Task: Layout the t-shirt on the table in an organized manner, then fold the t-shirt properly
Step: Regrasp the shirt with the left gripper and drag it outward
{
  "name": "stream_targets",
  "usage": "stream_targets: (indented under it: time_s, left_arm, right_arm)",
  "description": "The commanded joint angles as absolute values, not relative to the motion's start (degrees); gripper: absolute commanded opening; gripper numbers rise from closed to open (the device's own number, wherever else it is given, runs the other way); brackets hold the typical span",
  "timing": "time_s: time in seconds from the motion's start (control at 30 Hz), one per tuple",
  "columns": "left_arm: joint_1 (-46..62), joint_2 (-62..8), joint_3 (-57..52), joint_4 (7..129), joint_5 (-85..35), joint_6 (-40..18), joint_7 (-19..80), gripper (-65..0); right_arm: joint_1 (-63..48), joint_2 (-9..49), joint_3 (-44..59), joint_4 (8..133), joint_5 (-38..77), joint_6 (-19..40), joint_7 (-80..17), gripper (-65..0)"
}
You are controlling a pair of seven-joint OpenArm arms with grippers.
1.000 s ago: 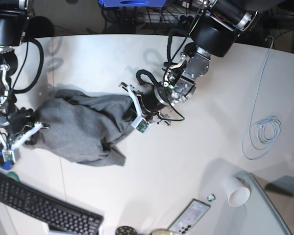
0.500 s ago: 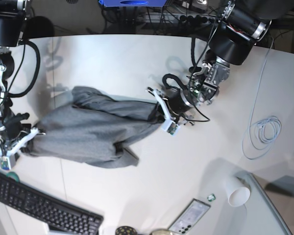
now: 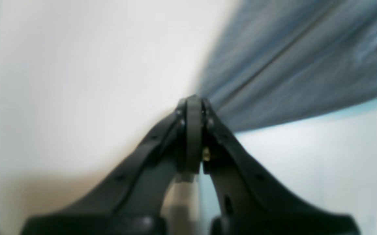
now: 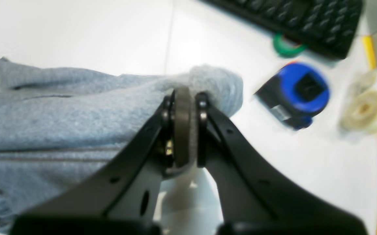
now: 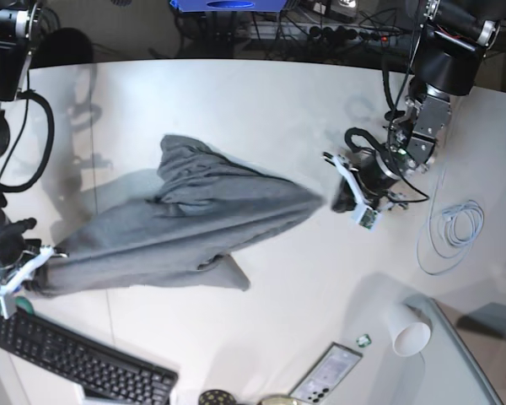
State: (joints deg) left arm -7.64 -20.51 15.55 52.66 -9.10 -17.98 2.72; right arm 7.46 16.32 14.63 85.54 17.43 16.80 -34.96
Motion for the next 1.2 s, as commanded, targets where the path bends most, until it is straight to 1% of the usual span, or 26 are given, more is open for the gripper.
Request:
stream_targets:
  time_s: [0.0,0.1,0.2,0.3,0.37,0.43,0.53,0.7,0.8,0.87,1.0,1.1,1.17]
  left_arm:
    - [-8.13,-21.76,13.58,53.05,-9.27,-17.45,2.59,-65.0]
    - [-7.25,-21.32,10.33,57.89,-9.71,-17.45,2.77,-65.0]
    - [-3.30,-20.44,10.15,68.09,-9.80,-17.45,4.53,-65.0]
    - [0.22,-16.84,10.15,77.23,-9.80,-17.54,10.95,-65.0]
    - [2.33,-13.14,10.33,81.36,-9.80,-17.63,13.41,-65.0]
    - [4.00,-9.80,10.68,83.56,-9.63,-17.71,13.67,-65.0]
    - [4.70,-7.08,16.04,84.53,-9.71,-20.00,13.67,-65.0]
    - [4.79,-3.82,25.54,84.62,-9.71,-20.18,13.58,-65.0]
    - [4.09,-1.54,28.00,83.12,-9.19,-20.18,13.58,-65.0]
    - [2.15,0.04,28.62,78.99,-9.19,-20.09,13.49,-65.0]
    - [-3.12,2.51,28.62,65.71,-9.19,-20.00,13.41,-65.0]
    - [-6.02,2.51,28.88,58.68,-9.19,-19.82,10.86,-65.0]
    - [-6.73,1.89,28.97,56.13,-9.10,-17.71,8.84,-65.0]
  right_arm:
    - [9.54,17.54,14.90,86.37,16.84,15.96,-33.01,-64.8]
    - [10.15,17.36,14.73,85.41,16.84,15.96,-32.92,-64.8]
    - [11.03,17.27,14.73,83.56,16.84,15.96,-32.84,-64.8]
    - [11.12,17.19,14.73,83.12,16.84,15.96,-32.84,-64.8]
    - [10.95,17.19,14.73,83.12,16.84,15.96,-32.84,-64.8]
    - [10.86,17.19,14.73,83.12,16.84,15.96,-32.84,-64.8]
    - [10.77,17.19,14.73,83.12,16.84,15.96,-32.84,-64.8]
    - [10.33,17.19,14.73,83.12,16.84,15.96,-32.84,-64.8]
    - [9.89,17.19,14.73,83.12,16.84,15.96,-32.84,-64.8]
    - [9.71,17.10,14.73,83.12,16.92,15.96,-32.84,-64.8]
    - [9.45,17.10,14.73,83.12,16.92,15.96,-32.84,-64.8]
    - [9.10,17.10,14.73,83.21,16.92,15.96,-32.84,-64.8]
    - [9.10,17.10,14.73,83.12,16.92,15.96,-32.84,-64.8]
